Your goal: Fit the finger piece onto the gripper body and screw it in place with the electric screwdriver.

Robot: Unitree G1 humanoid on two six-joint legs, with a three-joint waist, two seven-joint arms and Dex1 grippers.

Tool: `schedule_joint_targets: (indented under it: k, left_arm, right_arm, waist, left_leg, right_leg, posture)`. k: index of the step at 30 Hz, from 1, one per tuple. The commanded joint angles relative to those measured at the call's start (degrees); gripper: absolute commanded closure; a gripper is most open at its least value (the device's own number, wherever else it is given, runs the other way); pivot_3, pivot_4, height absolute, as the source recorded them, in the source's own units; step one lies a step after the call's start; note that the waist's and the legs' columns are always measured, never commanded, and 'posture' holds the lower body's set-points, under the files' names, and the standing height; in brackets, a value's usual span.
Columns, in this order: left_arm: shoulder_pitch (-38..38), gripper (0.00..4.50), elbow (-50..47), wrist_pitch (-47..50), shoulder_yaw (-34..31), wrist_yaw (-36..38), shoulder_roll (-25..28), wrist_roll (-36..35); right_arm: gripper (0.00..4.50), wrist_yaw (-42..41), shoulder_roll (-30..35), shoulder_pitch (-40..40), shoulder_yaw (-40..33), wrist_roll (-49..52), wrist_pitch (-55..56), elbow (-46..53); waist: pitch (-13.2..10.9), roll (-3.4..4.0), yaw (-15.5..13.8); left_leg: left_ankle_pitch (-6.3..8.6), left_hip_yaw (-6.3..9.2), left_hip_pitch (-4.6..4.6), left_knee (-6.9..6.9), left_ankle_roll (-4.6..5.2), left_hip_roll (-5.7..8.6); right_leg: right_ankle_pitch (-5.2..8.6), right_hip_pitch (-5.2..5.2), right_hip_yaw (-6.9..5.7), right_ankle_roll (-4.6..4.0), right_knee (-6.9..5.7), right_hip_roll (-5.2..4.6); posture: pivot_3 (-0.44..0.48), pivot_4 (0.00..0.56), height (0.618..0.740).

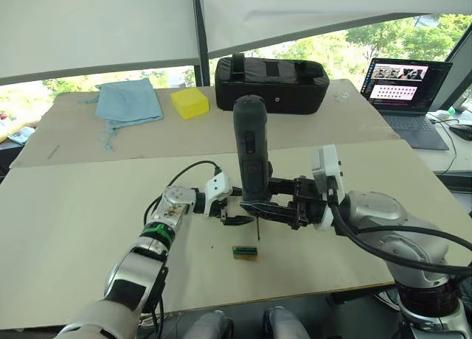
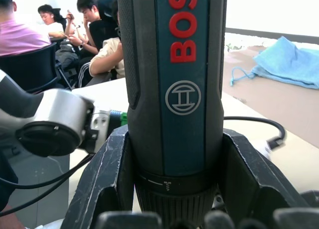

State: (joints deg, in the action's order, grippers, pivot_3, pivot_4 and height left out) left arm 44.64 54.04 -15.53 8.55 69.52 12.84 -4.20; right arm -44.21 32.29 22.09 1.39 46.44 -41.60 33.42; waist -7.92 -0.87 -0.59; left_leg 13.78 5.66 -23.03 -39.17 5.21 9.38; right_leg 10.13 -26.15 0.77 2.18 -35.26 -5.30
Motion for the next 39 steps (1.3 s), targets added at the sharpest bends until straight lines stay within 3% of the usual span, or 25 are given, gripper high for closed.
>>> schedule_joint_targets:
  k: [1, 5, 12, 17, 18, 25, 30, 39]
  left_arm:
    - [-4.0, 0.0, -7.6, 6.3, -0.2, -2.2, -1.6, -1.6]
    - [-7.9, 0.0, -15.0, 9.6, 0.6, -6.5, -3.6, -1.1]
    - [-8.4, 0.0, -16.8, 11.5, 2.2, -10.0, -5.4, 0.0]
    - [-7.8, 2.09, -15.6, 10.8, 2.8, -10.1, -5.7, 0.1]
    - [-7.6, 2.22, -15.3, 10.6, 2.8, -10.2, -5.6, 0.2]
    - [-10.0, 2.22, -19.4, 10.3, 2.5, -5.1, -1.5, -1.6]
    - [-13.2, 2.22, -24.1, 11.5, 2.5, -4.4, 1.4, -2.1]
    - [-15.2, 2.22, -26.6, 13.1, 3.0, -6.6, 1.6, -2.4]
  right_arm:
    - [2.58, 0.0, -0.2, 0.9, -1.8, 1.5, 1.9, 2.6]
    - [2.58, -0.1, -0.7, 1.5, -1.4, 1.2, 2.1, 2.2]
    - [2.58, -0.3, -0.7, 1.5, -1.3, 0.7, 2.2, 1.9]
    - [2.58, -0.2, -0.7, 1.4, -1.4, 0.4, 2.3, 1.7]
    - [2.58, -0.1, -0.7, 1.4, -1.4, 0.3, 2.3, 1.7]
    - [2.58, 1.7, -1.6, 3.5, -1.8, 1.9, 1.3, 2.2]
    - [2.58, 6.5, -4.9, 10.2, -2.6, 5.3, -1.2, -0.4]
    - [2.58, 7.1, -5.6, 16.9, -0.8, 1.7, -0.3, -6.2]
  waist:
    - [0.0, 0.0, -0.1]
    - [0.0, 0.0, -0.3]
    - [0.0, 0.0, -0.8]
    - [0.0, 0.0, -1.0]
    - [0.0, 0.0, -1.0]
    - [0.0, 0.0, -0.5]
    - [0.0, 0.0, 0.4]
    - [0.0, 0.0, 0.2]
  left_leg:
    - [0.0, 0.0, 0.0, 0.0, 0.0, 0.0]
    - [0.01, -0.01, 0.06, -0.02, 0.0, 0.01]
    - [0.0, -0.02, 0.08, -0.02, -0.01, 0.01]
    - [0.04, -0.02, 0.09, -0.02, -0.08, 0.01]
    - [0.04, -0.02, 0.09, -0.02, -0.08, 0.01]
    - [0.04, -0.02, 0.09, 0.01, -0.09, 0.01]
    - [0.02, -0.02, 0.1, 0.11, -0.09, -0.01]
    - [0.01, -0.05, 0.14, 0.13, -0.09, 0.0]
  right_leg:
    - [0.0, 0.01, 0.0, 0.0, 0.0, 0.0]
    - [0.0, 0.08, -0.01, 0.0, 0.02, 0.0]
    - [0.0, 0.11, -0.01, 0.0, 0.03, -0.01]
    - [0.0, 0.11, -0.02, 0.0, 0.03, 0.0]
    - [0.0, 0.11, -0.02, 0.0, 0.03, 0.0]
    - [0.0, 0.05, -0.01, 0.0, 0.0, 0.0]
    - [0.0, 0.01, 0.0, 0.0, 0.0, 0.02]
    - [0.0, 0.03, -0.03, -0.01, 0.02, 0.03]
  posture:
    - [0.0, 0.15, 0.74]
    - [0.0, 0.15, 0.74]
    - [0.0, 0.15, 0.74]
    - [0.0, 0.15, 0.74]
    - [0.0, 0.15, 0.74]
    - [0.0, 0.15, 0.74]
    - [0.0, 0.15, 0.74]
    - [0.0, 0.15, 0.74]
